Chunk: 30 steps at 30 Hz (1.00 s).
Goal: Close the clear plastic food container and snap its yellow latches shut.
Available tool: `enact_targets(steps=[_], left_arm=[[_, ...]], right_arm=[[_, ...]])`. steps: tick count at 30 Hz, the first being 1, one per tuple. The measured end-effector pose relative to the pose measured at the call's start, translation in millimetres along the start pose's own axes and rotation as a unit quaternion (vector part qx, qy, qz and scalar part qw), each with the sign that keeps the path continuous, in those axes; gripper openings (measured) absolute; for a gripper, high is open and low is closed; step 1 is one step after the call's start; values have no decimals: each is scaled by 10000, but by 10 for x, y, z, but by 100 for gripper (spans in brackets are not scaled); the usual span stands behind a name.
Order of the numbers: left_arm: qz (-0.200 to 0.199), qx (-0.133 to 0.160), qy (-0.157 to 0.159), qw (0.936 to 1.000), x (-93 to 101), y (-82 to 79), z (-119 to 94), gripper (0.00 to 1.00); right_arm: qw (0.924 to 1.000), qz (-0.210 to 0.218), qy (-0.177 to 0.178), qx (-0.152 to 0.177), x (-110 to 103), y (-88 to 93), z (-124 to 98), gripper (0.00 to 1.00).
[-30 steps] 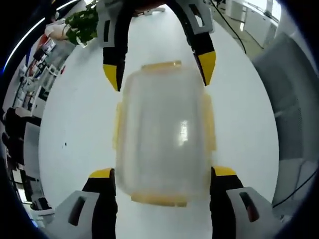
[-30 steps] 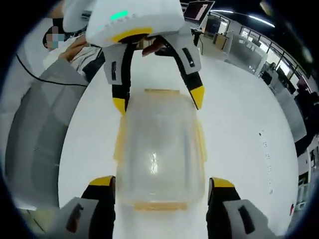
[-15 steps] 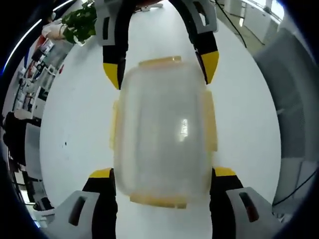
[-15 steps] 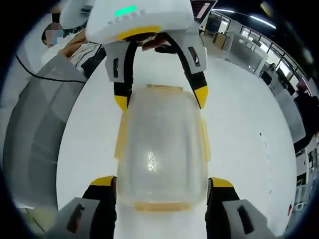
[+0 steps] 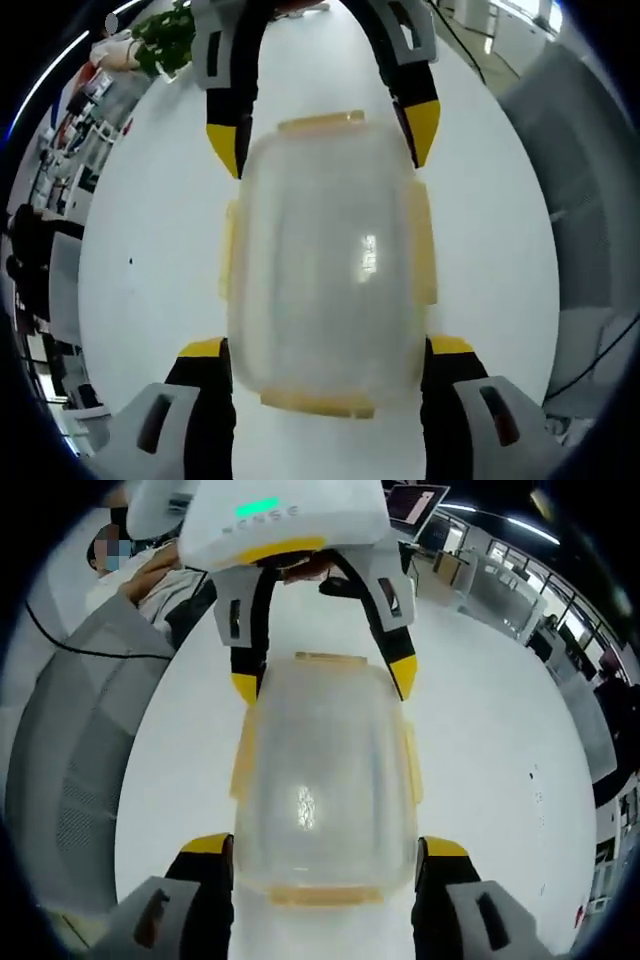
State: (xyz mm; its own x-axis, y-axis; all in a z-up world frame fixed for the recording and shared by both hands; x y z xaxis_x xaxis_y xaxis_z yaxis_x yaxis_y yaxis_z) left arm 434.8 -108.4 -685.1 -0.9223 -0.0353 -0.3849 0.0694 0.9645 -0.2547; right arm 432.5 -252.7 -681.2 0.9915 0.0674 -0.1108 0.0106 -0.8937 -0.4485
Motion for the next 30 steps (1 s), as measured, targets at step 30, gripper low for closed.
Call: enact_targets(steps=[30], left_arm=[[-126,54,-40,9999,-321,334,53,75]], right_arm=[[10000,-65,48,-39,360,-268,102,73]])
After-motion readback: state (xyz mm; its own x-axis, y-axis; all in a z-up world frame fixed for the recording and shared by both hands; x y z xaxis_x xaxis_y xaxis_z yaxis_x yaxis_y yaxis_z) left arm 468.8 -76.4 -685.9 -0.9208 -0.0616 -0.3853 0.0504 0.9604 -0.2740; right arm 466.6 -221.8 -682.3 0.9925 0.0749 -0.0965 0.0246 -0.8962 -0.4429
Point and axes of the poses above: the point that each gripper's makers call its tool centre point, and the gripper's own axes: z roughly forward along the fingers, x roughly to its right, y roughly out of its underside, the point moved 8 cm from there along -z, roughly backward along the fingers, and after that the axes turned 11 degrees about -y, right-handed, at the moved point
